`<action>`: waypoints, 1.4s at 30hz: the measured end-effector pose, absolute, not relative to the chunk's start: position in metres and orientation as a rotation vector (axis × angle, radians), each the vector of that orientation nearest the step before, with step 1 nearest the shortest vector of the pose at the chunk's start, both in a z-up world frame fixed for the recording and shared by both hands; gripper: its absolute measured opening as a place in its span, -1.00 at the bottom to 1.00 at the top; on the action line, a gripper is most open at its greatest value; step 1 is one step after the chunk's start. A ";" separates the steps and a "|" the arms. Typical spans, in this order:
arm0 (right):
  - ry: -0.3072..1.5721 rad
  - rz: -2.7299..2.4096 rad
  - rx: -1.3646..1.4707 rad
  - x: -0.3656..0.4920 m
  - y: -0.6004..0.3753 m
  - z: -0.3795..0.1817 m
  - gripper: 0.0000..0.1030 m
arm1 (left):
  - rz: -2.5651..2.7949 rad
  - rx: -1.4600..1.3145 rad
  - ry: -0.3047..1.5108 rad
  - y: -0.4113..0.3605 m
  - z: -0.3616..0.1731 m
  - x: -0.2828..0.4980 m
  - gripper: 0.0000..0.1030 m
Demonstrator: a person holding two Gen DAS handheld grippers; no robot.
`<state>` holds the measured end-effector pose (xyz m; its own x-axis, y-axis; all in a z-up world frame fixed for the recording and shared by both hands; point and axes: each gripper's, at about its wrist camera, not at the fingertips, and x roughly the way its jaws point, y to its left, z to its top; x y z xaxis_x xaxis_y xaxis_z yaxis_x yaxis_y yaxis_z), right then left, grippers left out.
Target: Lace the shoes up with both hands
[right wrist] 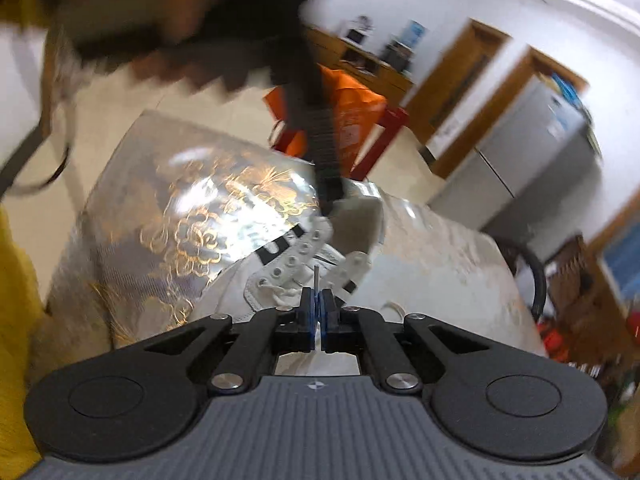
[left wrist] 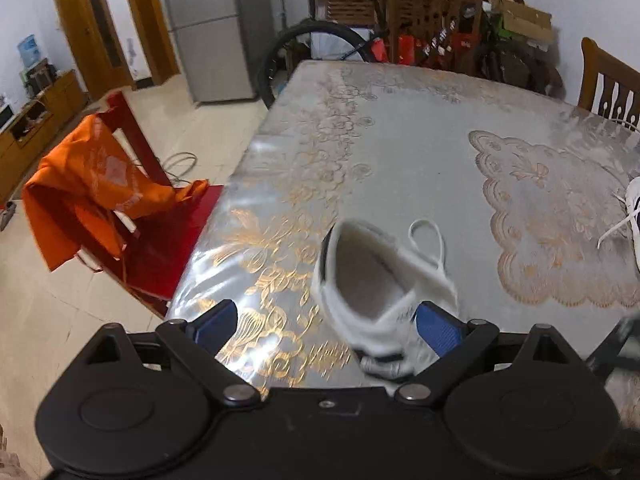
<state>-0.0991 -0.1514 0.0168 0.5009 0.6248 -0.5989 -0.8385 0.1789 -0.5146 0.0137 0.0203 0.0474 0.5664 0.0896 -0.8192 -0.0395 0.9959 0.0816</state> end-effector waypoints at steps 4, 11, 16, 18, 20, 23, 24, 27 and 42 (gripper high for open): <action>0.219 1.085 -1.034 -0.103 -0.145 0.002 -0.97 | 0.076 0.048 1.046 0.015 0.035 0.033 0.86; 0.219 1.082 -1.072 -0.104 -0.144 -0.009 -0.97 | 0.081 0.019 1.116 0.012 0.017 0.029 0.86; 0.240 1.084 -1.044 -0.101 -0.145 -0.009 -0.97 | 0.101 -0.107 1.143 0.031 0.019 0.015 0.87; 0.253 1.083 -1.027 -0.099 -0.144 -0.009 -0.97 | 0.108 -0.129 1.149 0.037 0.018 0.011 0.87; 0.264 1.082 -1.008 -0.097 -0.143 -0.010 -0.97 | 0.116 -0.152 1.150 0.041 0.016 0.004 0.87; 0.253 1.082 -1.020 -0.094 -0.140 -0.010 -0.97 | 0.130 -0.195 1.151 0.047 0.015 -0.004 0.89; 0.248 1.082 -1.025 -0.094 -0.140 -0.009 -0.97 | 0.131 -0.198 1.151 0.049 0.016 -0.004 0.89; 0.127 1.116 -1.151 -0.095 -0.140 -0.004 -0.97 | 0.126 -0.137 1.134 0.048 0.021 -0.005 0.91; -0.967 1.463 -2.054 -0.073 -0.162 -0.007 -0.98 | 0.182 -0.174 1.033 0.066 0.013 -0.046 0.95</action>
